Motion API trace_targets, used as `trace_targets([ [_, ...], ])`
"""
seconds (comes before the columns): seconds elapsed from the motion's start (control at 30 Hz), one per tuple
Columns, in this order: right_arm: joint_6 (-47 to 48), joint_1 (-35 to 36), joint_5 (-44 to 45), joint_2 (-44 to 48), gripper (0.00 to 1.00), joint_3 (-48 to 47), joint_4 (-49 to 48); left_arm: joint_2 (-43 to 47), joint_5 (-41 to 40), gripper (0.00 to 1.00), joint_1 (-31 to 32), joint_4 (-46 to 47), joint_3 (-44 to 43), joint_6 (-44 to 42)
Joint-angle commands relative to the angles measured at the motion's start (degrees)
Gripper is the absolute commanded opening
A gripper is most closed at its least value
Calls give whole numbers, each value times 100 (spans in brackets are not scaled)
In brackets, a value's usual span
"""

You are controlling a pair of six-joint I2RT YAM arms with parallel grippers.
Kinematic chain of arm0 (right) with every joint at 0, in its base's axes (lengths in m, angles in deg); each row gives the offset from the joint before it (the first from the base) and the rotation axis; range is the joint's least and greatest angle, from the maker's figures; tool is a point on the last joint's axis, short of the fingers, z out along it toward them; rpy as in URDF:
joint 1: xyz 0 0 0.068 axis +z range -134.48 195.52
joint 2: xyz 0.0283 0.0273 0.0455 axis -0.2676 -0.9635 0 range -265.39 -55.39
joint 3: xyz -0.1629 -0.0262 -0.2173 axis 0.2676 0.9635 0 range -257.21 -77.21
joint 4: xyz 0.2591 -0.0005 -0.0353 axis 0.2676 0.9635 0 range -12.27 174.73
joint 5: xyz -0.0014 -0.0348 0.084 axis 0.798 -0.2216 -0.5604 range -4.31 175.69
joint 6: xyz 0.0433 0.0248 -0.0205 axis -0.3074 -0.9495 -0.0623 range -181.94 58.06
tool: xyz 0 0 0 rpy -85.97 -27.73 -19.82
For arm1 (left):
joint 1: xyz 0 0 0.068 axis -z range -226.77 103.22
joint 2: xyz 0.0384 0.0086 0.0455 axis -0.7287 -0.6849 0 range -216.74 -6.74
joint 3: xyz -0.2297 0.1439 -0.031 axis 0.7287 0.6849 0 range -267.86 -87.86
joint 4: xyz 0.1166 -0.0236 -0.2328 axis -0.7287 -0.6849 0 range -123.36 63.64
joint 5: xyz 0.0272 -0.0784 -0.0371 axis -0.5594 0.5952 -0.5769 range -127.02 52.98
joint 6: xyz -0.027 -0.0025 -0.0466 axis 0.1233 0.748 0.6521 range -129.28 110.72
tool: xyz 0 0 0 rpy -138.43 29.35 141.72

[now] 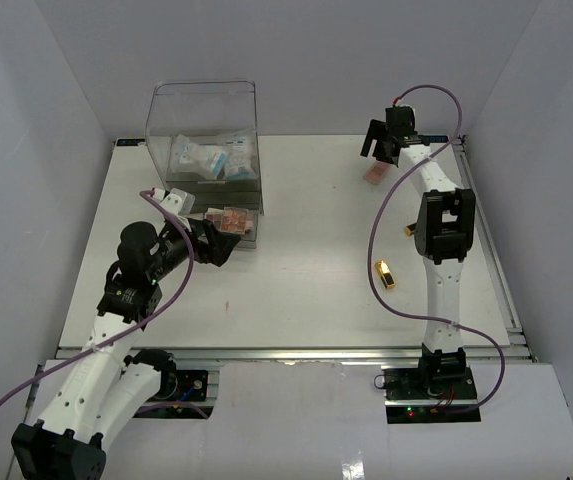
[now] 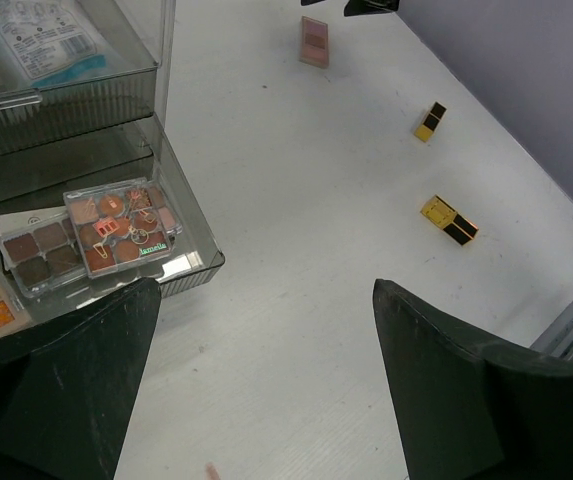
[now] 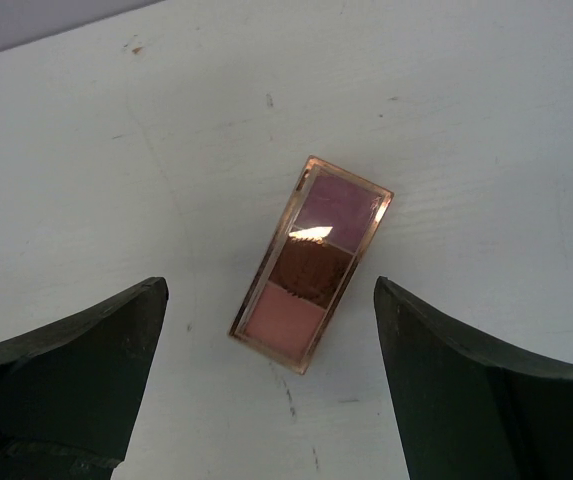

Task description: Organize the makeup

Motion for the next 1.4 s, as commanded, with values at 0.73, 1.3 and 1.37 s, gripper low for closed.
trace_targets([
  [0.73, -502, -16, 513, -723, 77, -108, -323, 323, -212, 98, -90, -151, 7, -64],
  [1.3, 264, 23, -663, 1036, 19, 2075, -1041, 33, 1060, 98, -173, 399, 156, 208],
  [1.37, 516, 54, -963, 1540, 15, 2697, -1311, -102, 1382, 98, -173, 510, 149, 320],
])
